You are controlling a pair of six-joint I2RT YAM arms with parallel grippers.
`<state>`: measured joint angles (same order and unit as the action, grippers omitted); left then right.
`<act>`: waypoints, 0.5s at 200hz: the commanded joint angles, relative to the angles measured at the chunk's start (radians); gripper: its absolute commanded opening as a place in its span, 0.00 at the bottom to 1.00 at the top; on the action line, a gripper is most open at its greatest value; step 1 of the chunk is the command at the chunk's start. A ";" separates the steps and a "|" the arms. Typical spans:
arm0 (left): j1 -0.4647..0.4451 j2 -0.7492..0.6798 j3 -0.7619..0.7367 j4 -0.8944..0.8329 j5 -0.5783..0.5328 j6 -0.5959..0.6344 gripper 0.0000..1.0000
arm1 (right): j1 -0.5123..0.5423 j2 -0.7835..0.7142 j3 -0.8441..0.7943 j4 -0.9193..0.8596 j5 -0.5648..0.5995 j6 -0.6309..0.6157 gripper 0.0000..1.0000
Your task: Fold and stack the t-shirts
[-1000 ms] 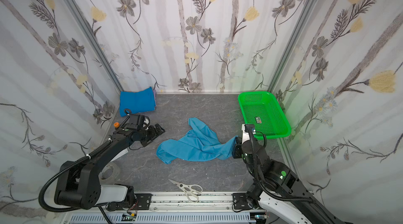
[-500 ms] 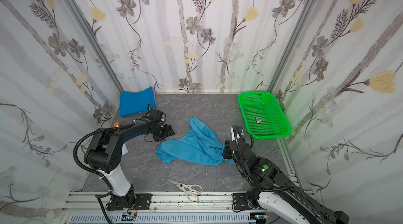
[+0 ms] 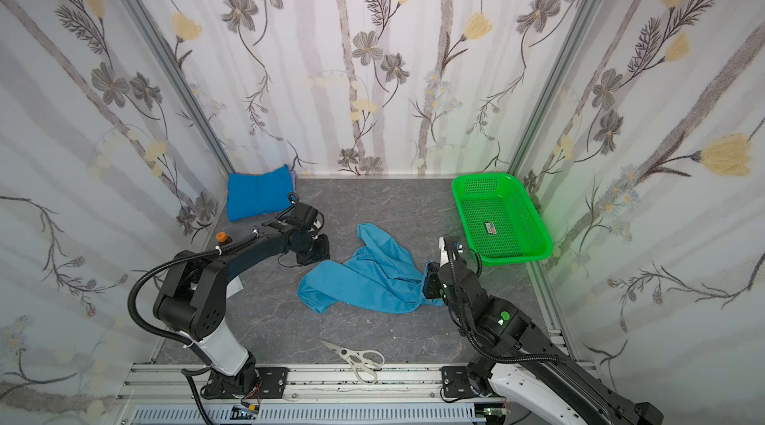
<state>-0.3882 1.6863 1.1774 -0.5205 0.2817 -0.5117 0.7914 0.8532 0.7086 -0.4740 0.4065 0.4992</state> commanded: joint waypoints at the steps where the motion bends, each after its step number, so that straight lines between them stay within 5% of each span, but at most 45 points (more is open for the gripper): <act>1: 0.021 -0.018 0.129 -0.074 -0.054 0.065 0.00 | -0.083 0.056 0.029 0.164 -0.066 -0.104 0.00; 35: 0.114 0.092 0.501 -0.124 0.017 0.108 0.00 | -0.322 0.330 0.330 0.253 -0.279 -0.263 0.00; 77: 0.144 0.160 1.029 -0.189 0.138 0.168 0.00 | -0.449 0.525 0.800 0.222 -0.395 -0.353 0.00; 100: 0.145 0.063 1.006 -0.184 0.181 0.208 0.00 | -0.452 0.486 0.852 0.200 -0.421 -0.378 0.00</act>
<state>-0.2466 1.8221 2.2036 -0.6525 0.3878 -0.3656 0.3450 1.3632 1.5208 -0.2798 0.0669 0.1883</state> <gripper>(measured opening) 0.054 0.049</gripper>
